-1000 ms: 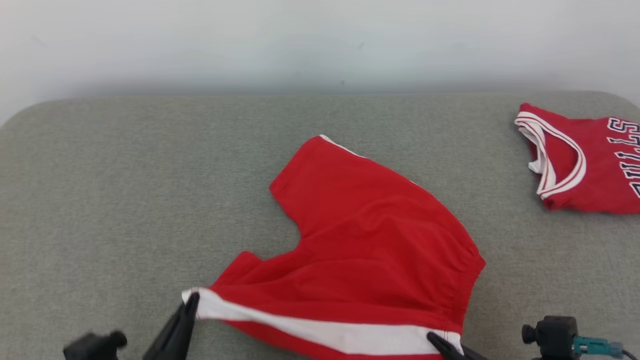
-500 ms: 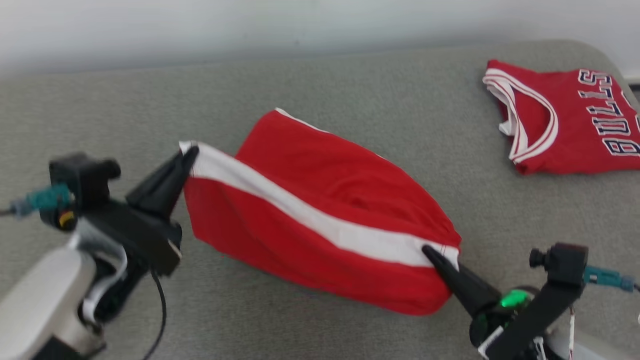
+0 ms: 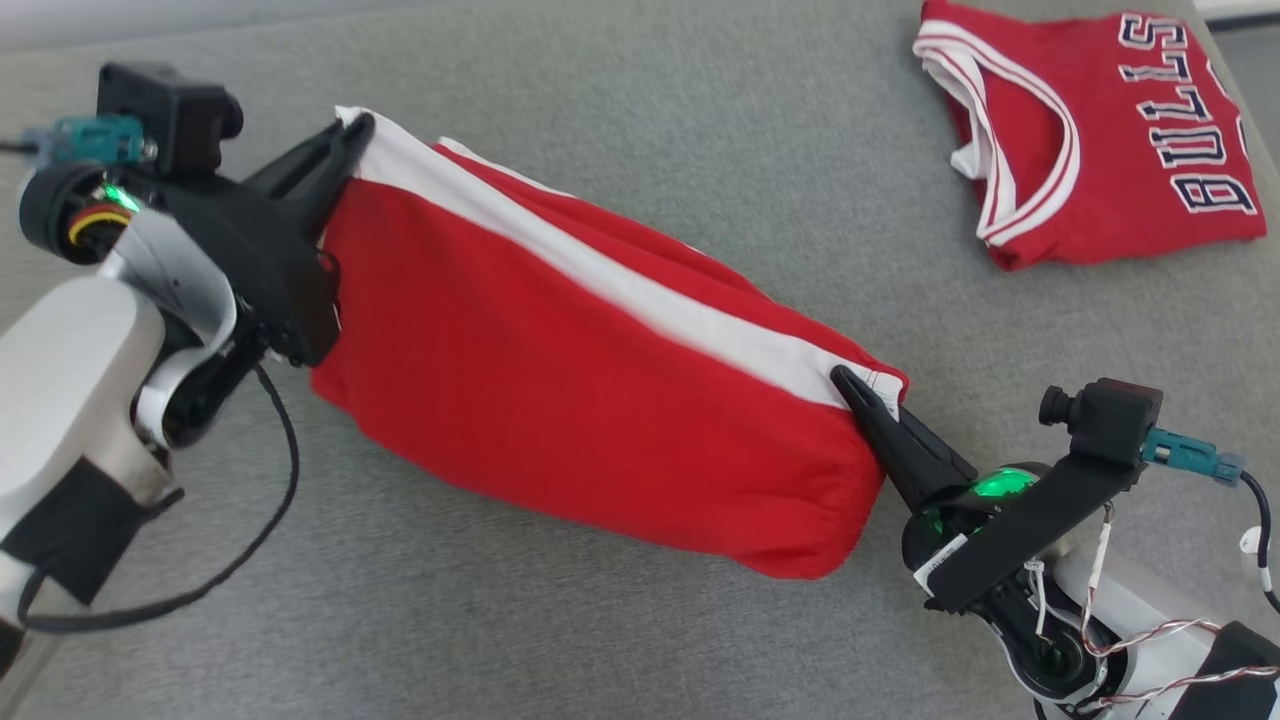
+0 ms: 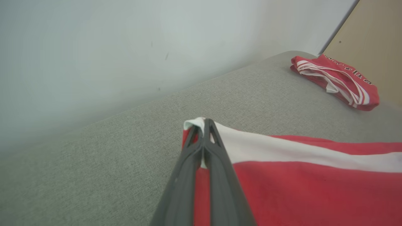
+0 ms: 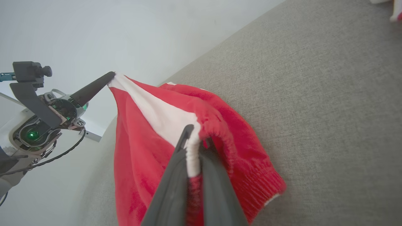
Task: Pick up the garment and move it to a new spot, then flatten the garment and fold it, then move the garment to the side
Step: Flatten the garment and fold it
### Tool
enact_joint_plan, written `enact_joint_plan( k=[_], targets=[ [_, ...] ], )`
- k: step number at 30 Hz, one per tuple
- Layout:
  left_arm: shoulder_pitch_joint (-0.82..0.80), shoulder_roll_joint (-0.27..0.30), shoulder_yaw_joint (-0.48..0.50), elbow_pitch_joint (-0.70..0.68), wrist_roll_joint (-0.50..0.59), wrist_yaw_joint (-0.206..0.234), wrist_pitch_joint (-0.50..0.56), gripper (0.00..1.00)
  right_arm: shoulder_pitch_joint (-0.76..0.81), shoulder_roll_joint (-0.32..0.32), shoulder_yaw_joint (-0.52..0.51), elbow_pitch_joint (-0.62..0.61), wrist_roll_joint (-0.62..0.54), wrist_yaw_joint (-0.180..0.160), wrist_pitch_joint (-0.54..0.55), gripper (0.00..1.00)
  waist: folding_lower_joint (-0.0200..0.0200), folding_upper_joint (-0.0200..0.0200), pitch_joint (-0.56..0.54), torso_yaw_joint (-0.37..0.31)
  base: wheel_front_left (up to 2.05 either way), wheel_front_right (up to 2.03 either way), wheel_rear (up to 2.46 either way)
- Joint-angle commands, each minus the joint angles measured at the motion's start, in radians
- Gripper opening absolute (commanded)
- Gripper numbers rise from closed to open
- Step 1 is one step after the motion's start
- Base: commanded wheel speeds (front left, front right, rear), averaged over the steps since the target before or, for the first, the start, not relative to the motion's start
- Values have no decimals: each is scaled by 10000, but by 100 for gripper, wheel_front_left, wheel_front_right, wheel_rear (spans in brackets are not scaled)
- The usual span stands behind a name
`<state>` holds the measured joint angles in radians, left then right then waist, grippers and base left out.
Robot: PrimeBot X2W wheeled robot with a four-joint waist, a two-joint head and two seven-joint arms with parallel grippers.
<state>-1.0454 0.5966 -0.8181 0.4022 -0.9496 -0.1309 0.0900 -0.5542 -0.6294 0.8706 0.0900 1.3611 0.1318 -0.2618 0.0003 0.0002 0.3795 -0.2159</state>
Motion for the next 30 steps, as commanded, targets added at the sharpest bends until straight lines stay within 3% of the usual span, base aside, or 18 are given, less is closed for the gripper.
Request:
enact_joint_plan(
  k=[1, 23, 24, 25, 26, 27, 30],
  targets=[
    [-396, -73, -273, 428, -80, 7, 64, 0, -144, 127, -81, 188, -202, -19, -23, 0, -3, -2, 397, -319, 0, 0, 0],
    [-2159, -351, -3307, 2777, -798, 7, -2103, 0, -485, 1477, -753, 1603, -2065, -19, -25, 0, -3, -2, 860, -826, 0, 0, 0],
    [-2232, -368, -3406, 2865, -815, 7, -2195, 0, -513, 1526, -727, 1688, -2120, -19, -26, 15, -3, -2, 872, -833, 0, 0, 0],
    [-2291, -385, -3495, 2943, -896, 7, -2276, 35, -551, 1579, -706, 1730, -2152, -19, -26, 64, -3, -2, 873, -842, 0, 0, 0],
    [-2316, -413, -3584, 3032, -991, 7, -2360, 82, -558, 1649, -671, 1780, -2106, -19, -25, 100, -3, -2, 853, -857, 0, 0, 0],
    [-2313, -426, -3648, 3121, -1074, 7, -2438, 100, -578, 1679, -640, 1816, -2099, -19, -26, 100, -3, -2, 824, -872, 0, 0, 0],
    [-2144, -455, -3920, 3354, -1292, 7, -2661, 100, -537, 1668, -668, 1985, -2088, -19, -26, 100, -3, -2, 612, -868, 0, 0, 0]
  ],
)
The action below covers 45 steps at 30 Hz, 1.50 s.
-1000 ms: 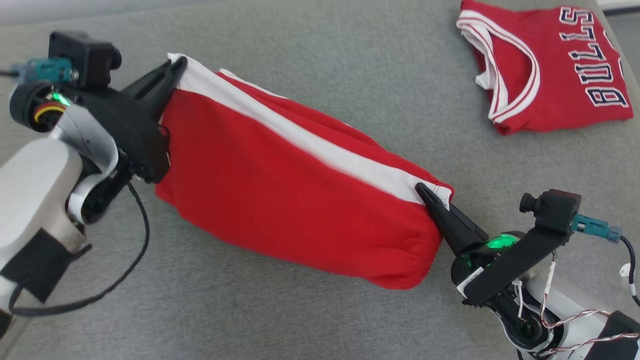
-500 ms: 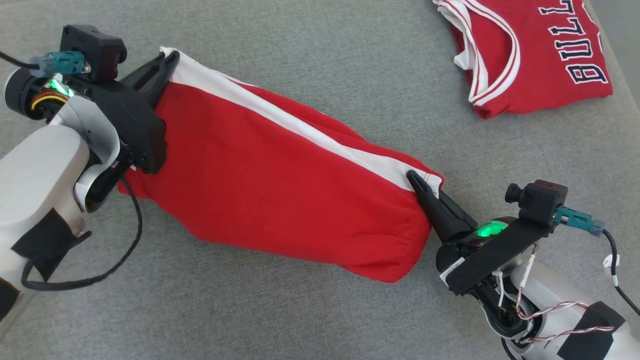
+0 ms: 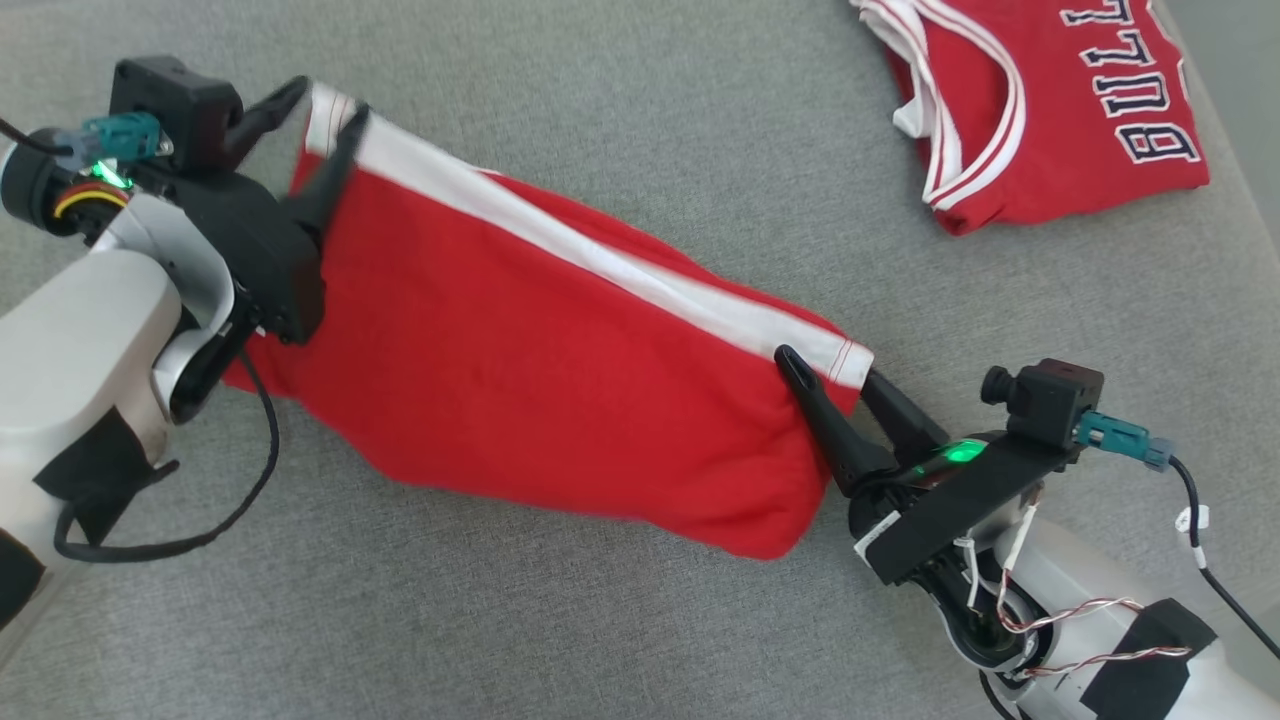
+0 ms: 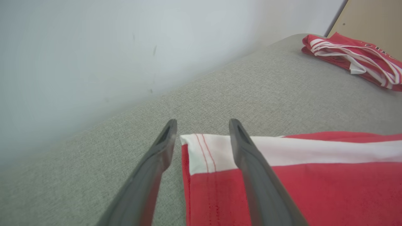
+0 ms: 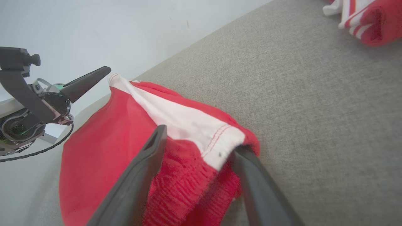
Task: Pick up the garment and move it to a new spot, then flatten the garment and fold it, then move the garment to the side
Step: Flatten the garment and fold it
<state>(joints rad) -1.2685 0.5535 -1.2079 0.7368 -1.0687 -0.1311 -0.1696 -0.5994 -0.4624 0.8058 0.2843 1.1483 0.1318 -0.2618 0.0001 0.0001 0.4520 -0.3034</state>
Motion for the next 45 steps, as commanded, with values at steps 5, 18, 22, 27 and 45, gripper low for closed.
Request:
enact_joint_plan(
  k=[5, 18, 22, 27, 45],
  targets=[
    [409, 54, -274, 100, -404, 9, -454, 100, 327, -256, -86, -3, 130, -19, -26, 100, -1, -1, -697, 100, 0, 0, 0],
    [1570, 379, 723, -387, 16, 103, -958, 100, 1918, -793, -1609, -419, -1220, -19, -16, 100, -1, -1, -1833, 417, 0, 0, 0],
    [2642, 401, 2399, -1328, 1031, 525, -951, 100, 2669, -305, -2903, -611, -2431, -19, -14, 100, -1, -1, -2101, 431, 0, 0, 0],
    [4273, 172, 4389, -2631, 2521, 1058, -954, 100, 3509, 636, -4108, -733, -3859, -19, -14, 100, -1, -1, -2270, 465, 0, 0, 0],
    [6880, -1305, 7006, -2079, 5041, 410, -956, 100, 4863, 3231, -5885, -1196, -7829, -19, -14, 100, -1, -1, -2374, 216, 0, 0, 0]
  ],
)
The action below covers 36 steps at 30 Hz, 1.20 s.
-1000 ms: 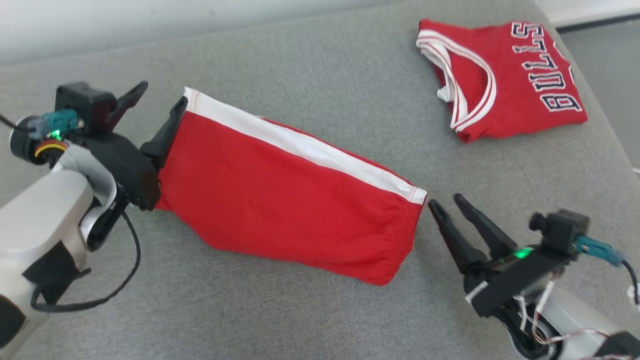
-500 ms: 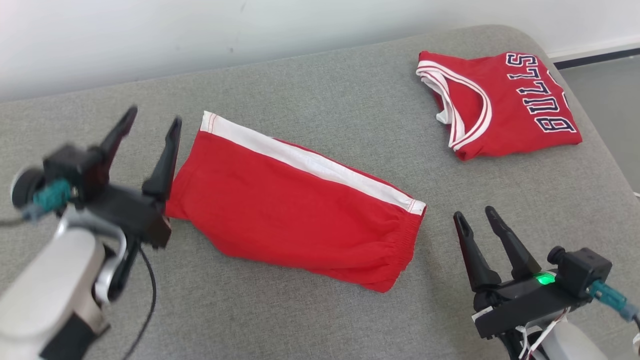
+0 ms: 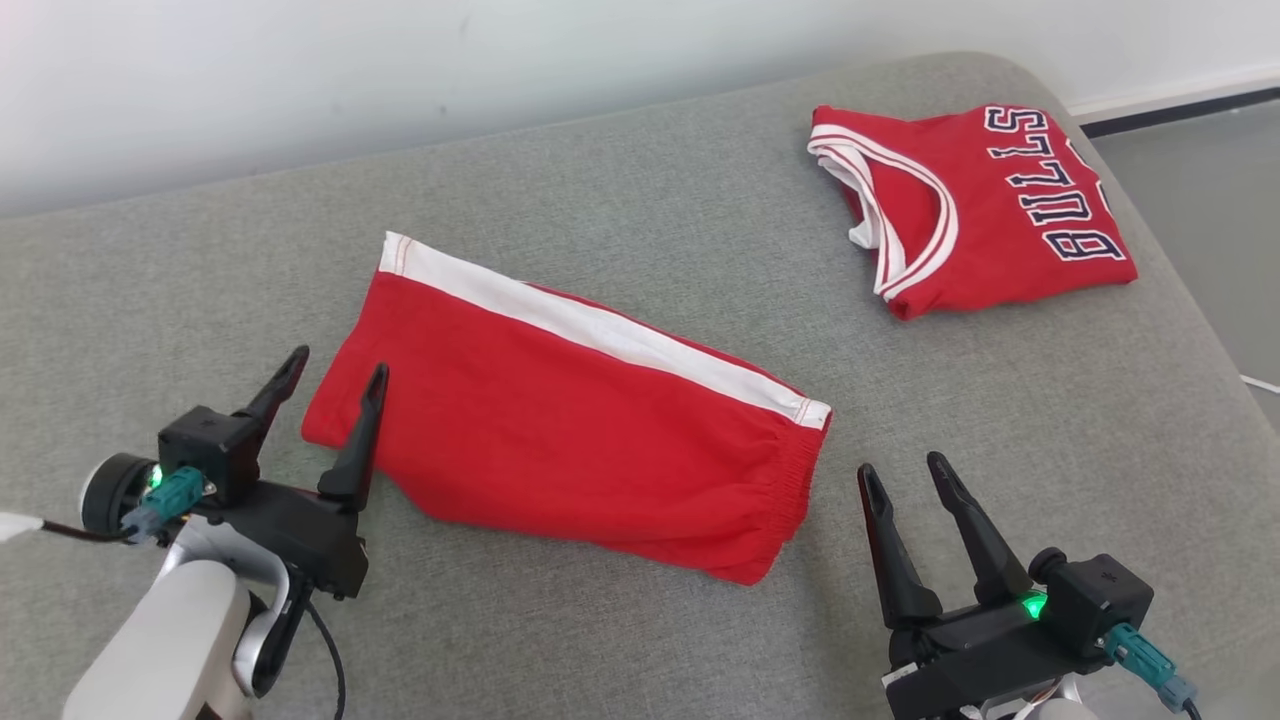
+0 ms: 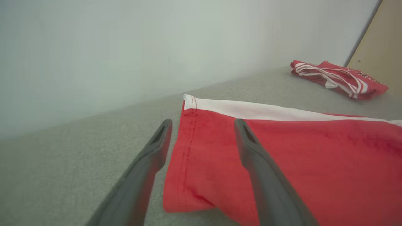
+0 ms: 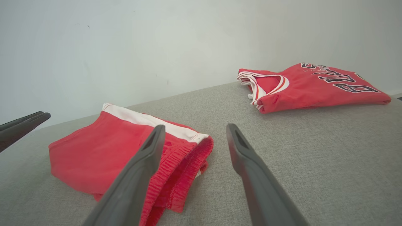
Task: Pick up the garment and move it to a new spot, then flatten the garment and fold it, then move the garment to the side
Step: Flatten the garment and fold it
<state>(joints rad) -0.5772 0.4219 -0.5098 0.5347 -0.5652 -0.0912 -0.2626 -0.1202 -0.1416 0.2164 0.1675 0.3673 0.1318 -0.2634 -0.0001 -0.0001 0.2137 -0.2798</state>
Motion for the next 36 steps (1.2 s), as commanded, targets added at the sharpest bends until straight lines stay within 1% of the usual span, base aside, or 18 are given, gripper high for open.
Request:
enact_joint_plan(
  k=[1, 8, 10, 12, 15, 19, 20, 21, 22, 23, 27, 32, 36],
  targets=[
    [-132, -14, 45, 84, 32, -46, -26, 100, 55, 30, 3, -27, -38, -19, 1, 100, 1, 1, 23, -57, 0, 0, 0],
    [-683, -76, 139, 1762, -263, -322, -27, 100, -162, 84, 58, -42, -97, -19, 1, 100, 1, 1, 180, -390, 0, 0, 0],
    [-943, -137, -134, 2616, -357, -378, 103, 100, -154, 134, 92, -7, -89, -19, 2, 100, 1, 1, 257, -503, 0, 0, 0],
    [-1088, -263, -288, 3051, -533, -402, 285, 100, -139, 167, 120, 18, -119, -19, 1, 100, 1, 1, 284, -537, 0, 0, 0],
    [-1275, -311, -683, 3346, -844, -392, 420, 100, -141, 203, 148, 55, -138, -19, 1, 100, 1, 1, 319, -560, 0, 0, 0],
    [-1403, -276, -1435, 3738, -1071, -397, 956, 100, -130, 191, 165, 126, -161, -19, 1, 100, 1, 1, 293, -534, 0, 0, 0],
    [-1376, -324, -1575, 3859, -1207, -393, 1126, 95, -146, 166, 173, 152, -167, -19, 2, 100, 1, 1, 273, -519, 0, 0, 0],
    [-1363, -361, -1729, 3868, -1279, -386, 1164, 56, -167, 142, 180, 163, -171, -19, 1, 100, 1, 1, 250, -506, 0, 0, 0],
    [-1413, -328, -1821, 3934, -1374, -386, 1084, 31, -191, 121, 182, 164, -170, -19, 1, 100, 1, 1, 226, -491, 0, 0, 0],
    [-1461, -312, -1885, 4014, -1428, -386, 1028, 0, -202, 101, 194, 164, -176, -19, 1, 100, 1, 1, 196, -476, 0, 0, 0],
    [-1559, -342, -2183, 4283, -1580, -381, 814, 0, -146, 72, 229, 200, -185, -19, 1, 100, 1, 1, 14, -371, 0, 0, 0],
    [-1491, -557, -2403, 4457, -1768, -382, 585, 0, 40, 37, 270, 245, -178, -19, 1, 100, 1, 1, -257, -184, 0, 0, 0],
    [-1450, -749, -2502, 4434, -1751, -382, 289, 0, 254, 14, 215, 257, -137, -19, 2, 100, 1, 1, -511, 139, 0, 0, 0]
  ],
)
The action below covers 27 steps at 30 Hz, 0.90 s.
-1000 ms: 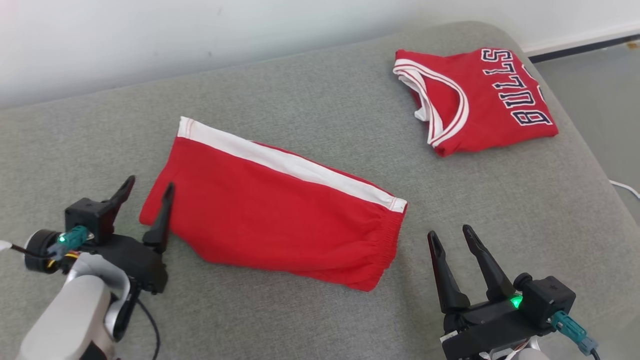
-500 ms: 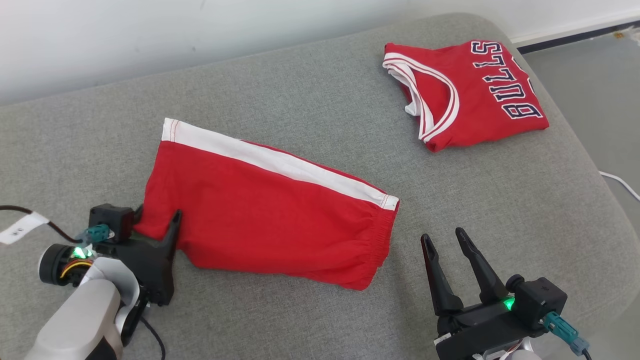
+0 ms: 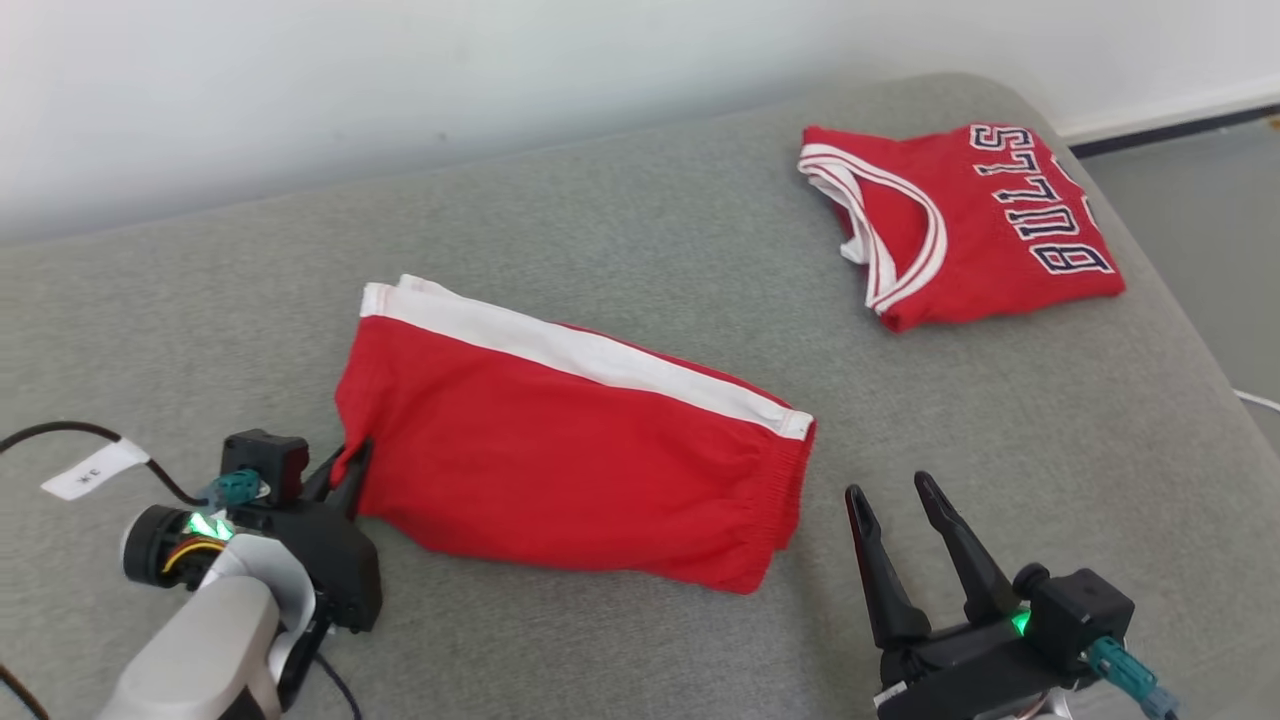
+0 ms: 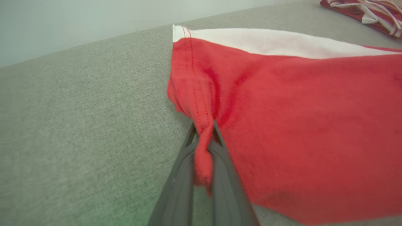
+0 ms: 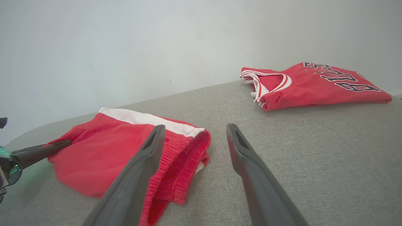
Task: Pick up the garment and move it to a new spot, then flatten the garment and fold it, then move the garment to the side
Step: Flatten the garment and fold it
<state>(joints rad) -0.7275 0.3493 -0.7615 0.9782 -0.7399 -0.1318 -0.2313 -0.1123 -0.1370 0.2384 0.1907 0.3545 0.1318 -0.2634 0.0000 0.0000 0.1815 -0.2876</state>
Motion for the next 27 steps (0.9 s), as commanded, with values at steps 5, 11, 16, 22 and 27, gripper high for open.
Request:
enact_joint_plan(
  k=[5, 11, 16, 22, 27],
  targets=[
    [411, -246, 124, -289, 17, 152, -257, 0, 352, -4, -80, 21, 12, -19, 2, 100, 0, 0, -480, 719, 0, 0, 0],
    [1342, -335, 533, -1474, -20, 700, -339, 0, 519, 40, -174, 34, 10, -19, 1, 100, 0, 0, -671, 1254, 0, 0, 0],
    [2747, -189, 1018, -3066, 20, 1294, -335, 0, 623, 67, -280, 36, -1, -19, 1, 100, 0, 0, -727, 1649, 0, 0, 0],
    [4301, -70, 1262, -4799, -30, 2074, -338, 0, 676, 33, -393, 122, -22, -19, 1, 100, 0, 0, -737, 1940, 0, 0, 0],
    [5069, 63, 1395, -5880, -152, 2552, -336, 0, 633, 15, -427, 270, 1, -19, 1, 100, 0, 0, -727, 2050, 0, 0, 0]
  ],
)
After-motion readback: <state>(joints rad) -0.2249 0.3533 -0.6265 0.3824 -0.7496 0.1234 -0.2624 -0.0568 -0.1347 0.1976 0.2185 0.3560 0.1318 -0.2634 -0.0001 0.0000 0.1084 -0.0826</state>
